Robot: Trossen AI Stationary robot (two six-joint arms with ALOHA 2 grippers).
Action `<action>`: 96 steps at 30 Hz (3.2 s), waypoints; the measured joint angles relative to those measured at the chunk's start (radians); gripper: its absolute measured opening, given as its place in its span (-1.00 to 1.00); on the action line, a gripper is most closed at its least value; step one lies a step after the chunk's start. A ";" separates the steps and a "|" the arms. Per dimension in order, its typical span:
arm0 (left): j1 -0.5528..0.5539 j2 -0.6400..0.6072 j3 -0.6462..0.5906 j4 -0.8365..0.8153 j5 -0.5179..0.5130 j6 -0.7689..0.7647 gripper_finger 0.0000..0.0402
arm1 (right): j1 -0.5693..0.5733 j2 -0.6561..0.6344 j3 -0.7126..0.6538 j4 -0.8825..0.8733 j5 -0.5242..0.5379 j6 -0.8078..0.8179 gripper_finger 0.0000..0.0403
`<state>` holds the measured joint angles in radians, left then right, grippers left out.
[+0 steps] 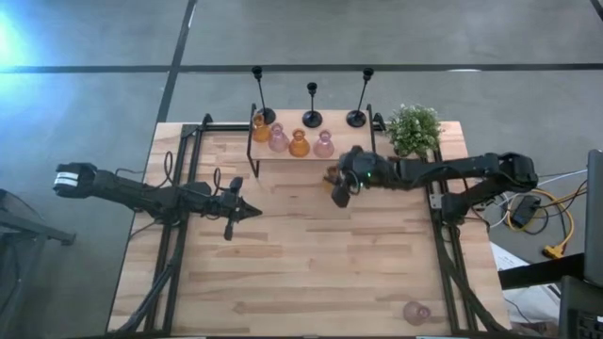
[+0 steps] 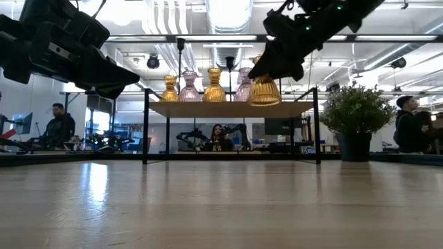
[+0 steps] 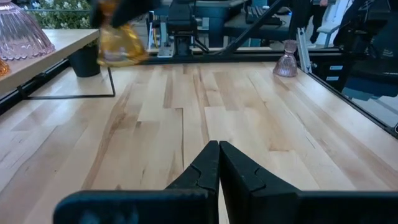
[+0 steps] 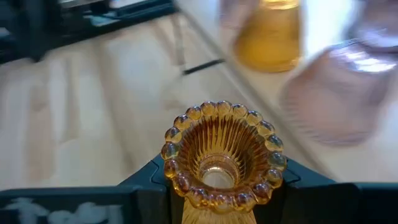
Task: Pick & Place candle stick holders
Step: Put the orange glass candle holder on the shelf
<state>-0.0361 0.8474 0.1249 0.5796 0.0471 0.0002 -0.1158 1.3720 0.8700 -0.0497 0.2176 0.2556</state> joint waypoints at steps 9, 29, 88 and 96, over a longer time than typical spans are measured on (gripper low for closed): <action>0.000 0.000 0.000 -0.005 0.000 0.000 -0.94 | -0.092 -0.002 0.166 -0.225 -0.011 -0.038 -0.41; 0.000 0.000 0.000 -0.005 0.000 0.000 -0.94 | -0.240 -0.013 0.231 -0.356 -0.005 -0.118 -0.41; 0.000 -0.001 0.000 -0.013 0.000 0.000 -0.94 | -0.341 0.022 0.050 0.029 0.043 -0.056 -0.41; 0.000 -0.001 0.000 -0.013 0.000 0.000 -0.94 | -0.341 0.022 0.050 0.031 0.036 -0.057 -0.41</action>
<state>-0.0362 0.8467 0.1249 0.5663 0.0472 0.0002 -0.4572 1.3941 0.9195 -0.0189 0.2535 0.1986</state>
